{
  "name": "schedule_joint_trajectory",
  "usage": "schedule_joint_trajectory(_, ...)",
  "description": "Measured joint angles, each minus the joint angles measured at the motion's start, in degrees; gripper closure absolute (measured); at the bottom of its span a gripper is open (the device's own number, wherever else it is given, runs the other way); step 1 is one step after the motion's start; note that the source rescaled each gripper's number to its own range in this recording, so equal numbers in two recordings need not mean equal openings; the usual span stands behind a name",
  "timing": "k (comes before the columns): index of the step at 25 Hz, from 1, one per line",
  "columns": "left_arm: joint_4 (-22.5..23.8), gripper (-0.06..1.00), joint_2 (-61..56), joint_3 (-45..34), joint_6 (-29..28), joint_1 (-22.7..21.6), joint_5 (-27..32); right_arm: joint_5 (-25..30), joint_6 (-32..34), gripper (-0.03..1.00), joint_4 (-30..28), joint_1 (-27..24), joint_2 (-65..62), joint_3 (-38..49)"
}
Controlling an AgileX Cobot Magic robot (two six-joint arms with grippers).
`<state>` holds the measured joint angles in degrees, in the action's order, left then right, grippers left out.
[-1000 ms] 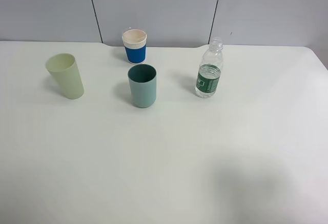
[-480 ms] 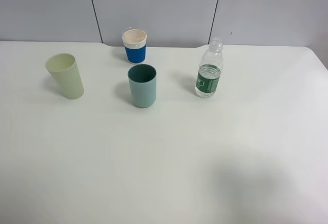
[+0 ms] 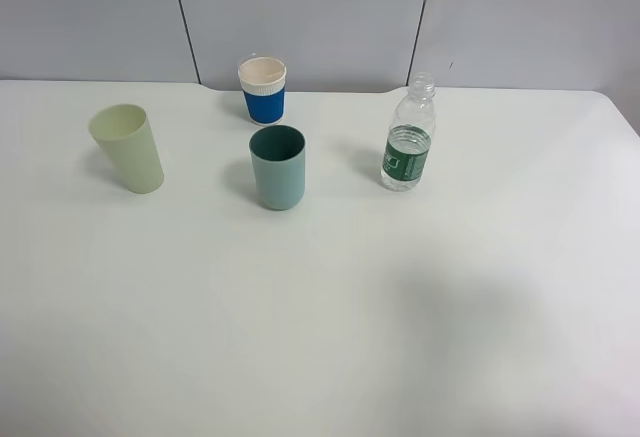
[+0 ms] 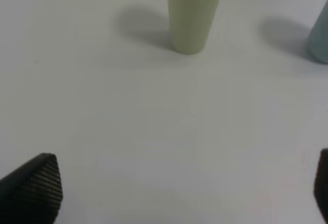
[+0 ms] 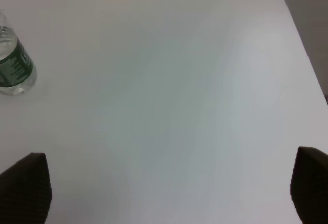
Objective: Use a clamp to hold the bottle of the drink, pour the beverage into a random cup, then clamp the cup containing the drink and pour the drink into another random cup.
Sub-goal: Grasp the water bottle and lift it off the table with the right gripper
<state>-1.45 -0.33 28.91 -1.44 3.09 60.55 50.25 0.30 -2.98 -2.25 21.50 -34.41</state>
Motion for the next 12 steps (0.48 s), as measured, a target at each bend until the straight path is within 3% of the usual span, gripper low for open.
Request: schedule_joint_trajectory(12, 0.0, -0.06, 0.0, 0.0, 0.0, 0.0, 0.0, -15.7, 0.3, -0.03, 0.0, 1.3, 19.1, 0.0)
